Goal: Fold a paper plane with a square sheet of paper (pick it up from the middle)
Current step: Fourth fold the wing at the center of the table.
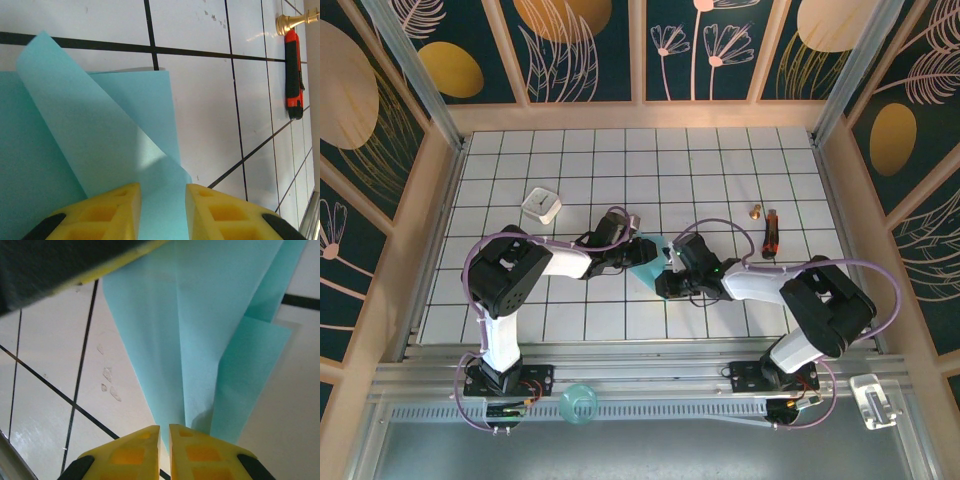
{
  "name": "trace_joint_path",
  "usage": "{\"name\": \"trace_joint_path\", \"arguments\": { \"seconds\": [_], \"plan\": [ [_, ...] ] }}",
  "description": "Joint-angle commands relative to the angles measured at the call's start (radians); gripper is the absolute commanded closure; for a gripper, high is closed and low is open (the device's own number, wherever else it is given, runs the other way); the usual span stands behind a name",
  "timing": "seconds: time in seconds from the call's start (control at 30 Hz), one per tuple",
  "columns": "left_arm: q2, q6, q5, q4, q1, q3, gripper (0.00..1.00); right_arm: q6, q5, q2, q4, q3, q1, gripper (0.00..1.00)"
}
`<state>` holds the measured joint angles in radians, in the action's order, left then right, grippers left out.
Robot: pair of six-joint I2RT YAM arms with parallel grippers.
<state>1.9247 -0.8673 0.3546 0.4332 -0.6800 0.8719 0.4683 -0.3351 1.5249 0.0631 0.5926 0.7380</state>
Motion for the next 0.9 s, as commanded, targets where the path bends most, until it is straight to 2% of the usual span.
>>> {"name": "trace_joint_path", "arguments": {
  "seconds": [0.0,0.67,0.87],
  "plan": [
    [0.05,0.026,-0.06,-0.136,0.004,-0.027,0.69,-0.025,0.002,0.001,-0.016,-0.035,-0.01,0.88],
    [0.051,0.029,-0.066,-0.139,0.005,-0.024,0.69,-0.034,-0.021,-0.059,-0.144,-0.108,0.016,0.89],
    [0.048,0.026,-0.069,-0.139,0.004,-0.03,0.69,-0.037,0.006,-0.112,-0.205,-0.116,0.025,0.91]
  ]
}}
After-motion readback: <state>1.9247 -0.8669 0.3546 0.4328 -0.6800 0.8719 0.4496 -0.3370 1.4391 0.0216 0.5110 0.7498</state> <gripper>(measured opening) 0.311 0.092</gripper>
